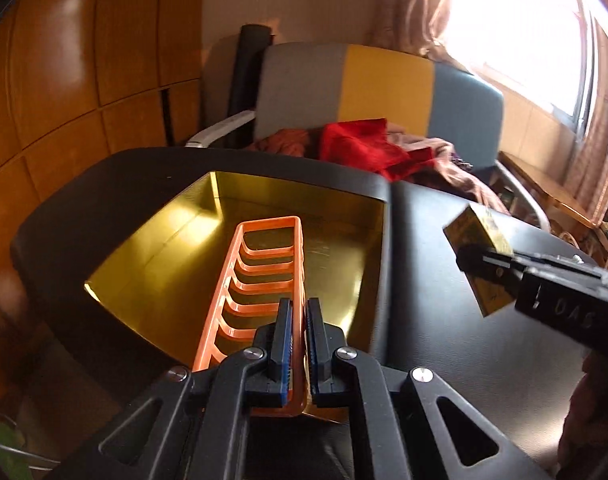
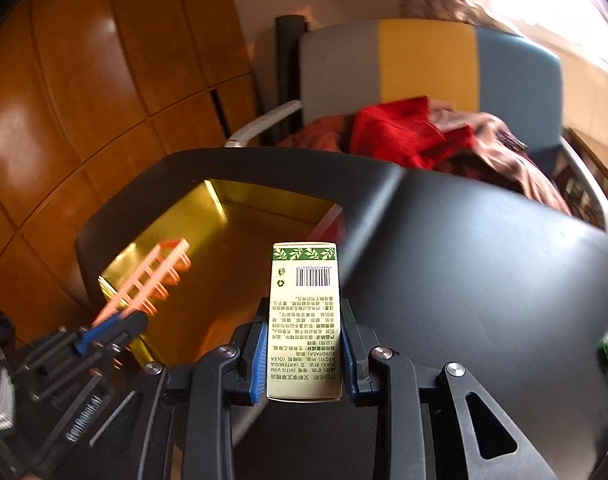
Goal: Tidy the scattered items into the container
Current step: 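Carry the orange rack and juice box over the gold-lined box with both grippers, then open both grippers to drop the rack and juice box into the box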
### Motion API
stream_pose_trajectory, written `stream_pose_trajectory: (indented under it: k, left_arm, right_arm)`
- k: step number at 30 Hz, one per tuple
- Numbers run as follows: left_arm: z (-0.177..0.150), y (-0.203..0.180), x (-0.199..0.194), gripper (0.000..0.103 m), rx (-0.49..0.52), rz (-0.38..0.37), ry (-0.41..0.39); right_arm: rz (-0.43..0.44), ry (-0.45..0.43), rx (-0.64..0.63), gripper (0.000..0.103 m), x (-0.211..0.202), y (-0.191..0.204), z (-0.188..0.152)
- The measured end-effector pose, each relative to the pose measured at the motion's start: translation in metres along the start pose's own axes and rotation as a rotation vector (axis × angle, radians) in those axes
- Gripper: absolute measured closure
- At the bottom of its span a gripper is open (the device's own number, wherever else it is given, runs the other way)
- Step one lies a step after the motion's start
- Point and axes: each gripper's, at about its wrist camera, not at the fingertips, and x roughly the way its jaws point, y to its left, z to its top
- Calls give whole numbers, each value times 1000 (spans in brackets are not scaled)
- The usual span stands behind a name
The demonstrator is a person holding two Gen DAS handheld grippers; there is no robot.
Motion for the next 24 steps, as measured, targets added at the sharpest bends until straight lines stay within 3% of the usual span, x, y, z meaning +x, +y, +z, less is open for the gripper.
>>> stream_pose_trajectory:
  k: [9, 24]
  left_arm:
    - [6, 35, 19, 98, -52, 82, 25]
    - [12, 74, 64, 91, -124, 189, 95]
  right_arm:
    - [47, 24, -127, 73, 46, 55, 29]
    - [63, 140, -188, 73, 123, 81, 46]
